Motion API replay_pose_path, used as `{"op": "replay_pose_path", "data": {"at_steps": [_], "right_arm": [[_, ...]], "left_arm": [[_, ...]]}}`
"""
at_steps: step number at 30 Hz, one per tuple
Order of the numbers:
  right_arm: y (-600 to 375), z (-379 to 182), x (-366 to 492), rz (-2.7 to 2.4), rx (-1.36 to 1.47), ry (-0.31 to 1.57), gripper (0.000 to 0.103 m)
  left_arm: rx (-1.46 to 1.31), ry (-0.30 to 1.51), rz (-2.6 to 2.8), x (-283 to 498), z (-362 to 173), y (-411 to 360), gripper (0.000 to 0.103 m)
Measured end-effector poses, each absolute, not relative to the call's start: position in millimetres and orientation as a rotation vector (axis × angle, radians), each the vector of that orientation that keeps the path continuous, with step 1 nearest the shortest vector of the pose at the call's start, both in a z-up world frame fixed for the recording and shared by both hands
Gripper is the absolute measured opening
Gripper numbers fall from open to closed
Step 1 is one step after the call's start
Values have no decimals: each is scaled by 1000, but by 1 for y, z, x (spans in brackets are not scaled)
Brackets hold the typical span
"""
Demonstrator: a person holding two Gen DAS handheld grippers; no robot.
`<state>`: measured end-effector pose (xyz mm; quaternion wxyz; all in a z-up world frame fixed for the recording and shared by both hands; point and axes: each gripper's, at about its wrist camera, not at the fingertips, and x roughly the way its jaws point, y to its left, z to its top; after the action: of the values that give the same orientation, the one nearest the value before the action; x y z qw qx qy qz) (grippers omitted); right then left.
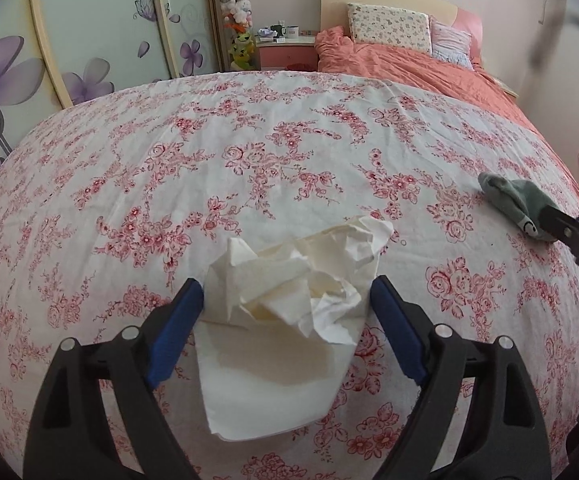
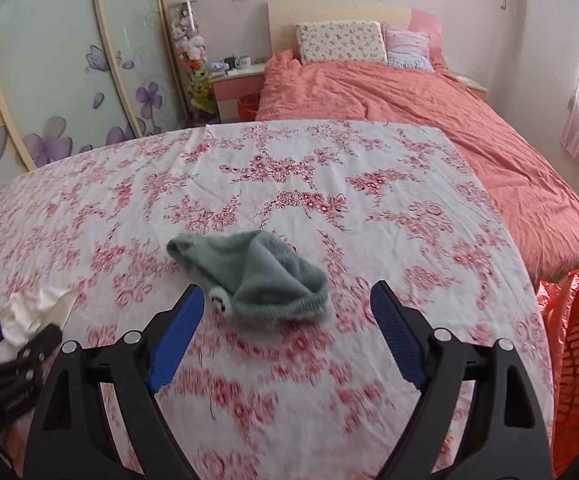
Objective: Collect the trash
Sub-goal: 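Grasp the white tissue with the left tool while the right tool grasps the mint sock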
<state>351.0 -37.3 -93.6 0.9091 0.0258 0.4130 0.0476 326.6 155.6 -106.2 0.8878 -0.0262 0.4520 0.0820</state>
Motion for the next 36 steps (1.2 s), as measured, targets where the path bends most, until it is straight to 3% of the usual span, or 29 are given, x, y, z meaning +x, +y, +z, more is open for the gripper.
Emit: {"op": "replay_pose_path", "data": {"at_steps": [3, 9, 11, 14, 28, 30, 32, 36], "right_arm": [[-35, -97, 355, 89, 69, 878, 79], [-35, -102, 357, 54, 87, 907, 49], [-38, -102, 353, 60, 107, 909, 34], [-46, -101, 344, 75, 148, 917, 24], [-83, -102, 244, 122, 173, 920, 27], [-83, -101, 238, 154, 170, 921, 38], [-81, -98, 235, 168, 149, 901, 57], [-74, -97, 243, 155, 101, 881, 63]], "left_arm": [[-57, 940, 170, 326, -106, 157, 84], [-56, 940, 170, 327, -106, 157, 84], [-56, 940, 170, 327, -106, 157, 84], [-56, 940, 169, 327, -106, 157, 84], [-56, 940, 170, 327, -106, 157, 85], [-55, 940, 170, 327, -106, 157, 85], [-55, 940, 171, 327, -106, 158, 85], [-55, 940, 171, 327, -106, 159, 85]]}}
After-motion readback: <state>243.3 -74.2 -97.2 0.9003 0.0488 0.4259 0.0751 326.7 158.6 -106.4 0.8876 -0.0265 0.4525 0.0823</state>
